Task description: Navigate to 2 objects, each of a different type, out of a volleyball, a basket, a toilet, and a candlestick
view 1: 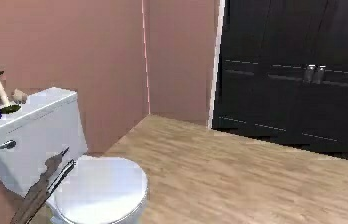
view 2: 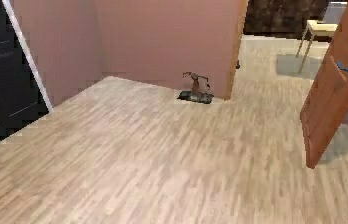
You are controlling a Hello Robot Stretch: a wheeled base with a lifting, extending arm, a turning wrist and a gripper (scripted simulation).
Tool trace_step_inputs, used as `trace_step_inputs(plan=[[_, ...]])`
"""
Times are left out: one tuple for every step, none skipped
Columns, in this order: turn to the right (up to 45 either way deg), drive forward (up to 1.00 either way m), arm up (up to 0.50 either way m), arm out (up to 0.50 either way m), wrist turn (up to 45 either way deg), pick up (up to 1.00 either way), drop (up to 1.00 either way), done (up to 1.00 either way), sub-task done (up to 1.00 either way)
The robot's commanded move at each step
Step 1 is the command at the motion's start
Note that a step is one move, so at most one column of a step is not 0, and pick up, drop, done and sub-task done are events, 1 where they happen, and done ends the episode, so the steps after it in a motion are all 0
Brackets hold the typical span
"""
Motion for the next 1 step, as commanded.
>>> trace_step_inputs(plan=[[-24.0,0.0,0.0,0.0,0.0,0.0,0.0,0.0,0.0]])
